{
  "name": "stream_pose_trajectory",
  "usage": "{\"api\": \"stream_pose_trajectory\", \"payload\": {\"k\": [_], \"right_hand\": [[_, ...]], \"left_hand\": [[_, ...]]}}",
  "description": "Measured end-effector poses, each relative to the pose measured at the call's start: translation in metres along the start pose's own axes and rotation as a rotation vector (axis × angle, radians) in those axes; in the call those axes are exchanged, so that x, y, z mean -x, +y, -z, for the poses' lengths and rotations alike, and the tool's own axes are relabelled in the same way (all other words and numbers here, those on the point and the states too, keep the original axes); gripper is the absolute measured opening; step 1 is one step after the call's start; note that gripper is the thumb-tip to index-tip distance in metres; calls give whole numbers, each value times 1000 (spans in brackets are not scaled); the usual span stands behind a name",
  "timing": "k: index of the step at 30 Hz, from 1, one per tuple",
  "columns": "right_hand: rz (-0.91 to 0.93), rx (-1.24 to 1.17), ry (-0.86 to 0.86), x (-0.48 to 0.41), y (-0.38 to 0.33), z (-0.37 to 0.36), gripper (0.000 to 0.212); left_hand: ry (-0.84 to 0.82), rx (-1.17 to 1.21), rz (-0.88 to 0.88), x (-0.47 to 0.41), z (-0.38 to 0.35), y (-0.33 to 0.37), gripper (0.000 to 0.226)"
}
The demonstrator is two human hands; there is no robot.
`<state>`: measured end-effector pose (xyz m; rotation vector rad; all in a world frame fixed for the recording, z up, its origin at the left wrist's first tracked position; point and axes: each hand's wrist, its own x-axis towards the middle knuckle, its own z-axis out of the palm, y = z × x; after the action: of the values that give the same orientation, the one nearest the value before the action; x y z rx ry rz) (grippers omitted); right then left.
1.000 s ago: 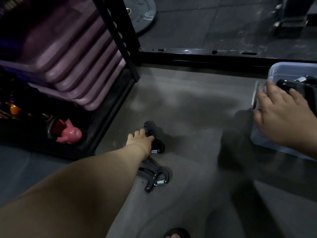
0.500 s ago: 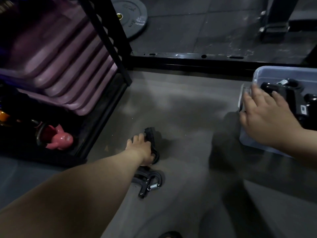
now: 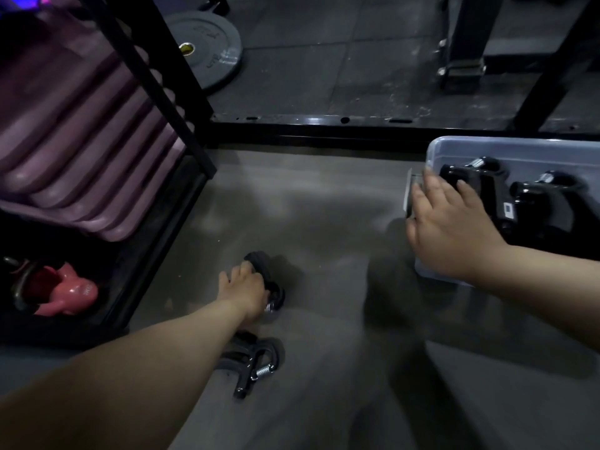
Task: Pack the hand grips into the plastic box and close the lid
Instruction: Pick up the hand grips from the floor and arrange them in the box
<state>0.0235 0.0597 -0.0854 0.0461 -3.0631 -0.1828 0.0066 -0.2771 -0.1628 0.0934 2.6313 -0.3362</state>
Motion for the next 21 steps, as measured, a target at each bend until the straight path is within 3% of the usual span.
{"api": "stream_pose_trajectory", "payload": {"k": [5, 8, 11, 15, 18, 21], "right_hand": [[-4, -27, -14, 0, -2, 1, 68], [-9, -34, -22, 0, -2, 0, 68], [-10, -42, -32, 1, -1, 0, 66], [0, -50, -39, 1, 0, 0, 67], [19, -35, -40, 0, 2, 0, 68], [19, -20, -44, -1, 5, -2, 71]], "left_hand": [[105, 525, 182, -15, 34, 38, 40], [158, 1035, 103, -20, 62, 62, 32], [-37, 1580, -69, -8, 104, 88, 10], [-381, 2137, -137, 1, 143, 108, 12], [-631, 2275, -193, 6, 161, 116, 24], [-817, 2325, -285, 8, 171, 122, 62]]}}
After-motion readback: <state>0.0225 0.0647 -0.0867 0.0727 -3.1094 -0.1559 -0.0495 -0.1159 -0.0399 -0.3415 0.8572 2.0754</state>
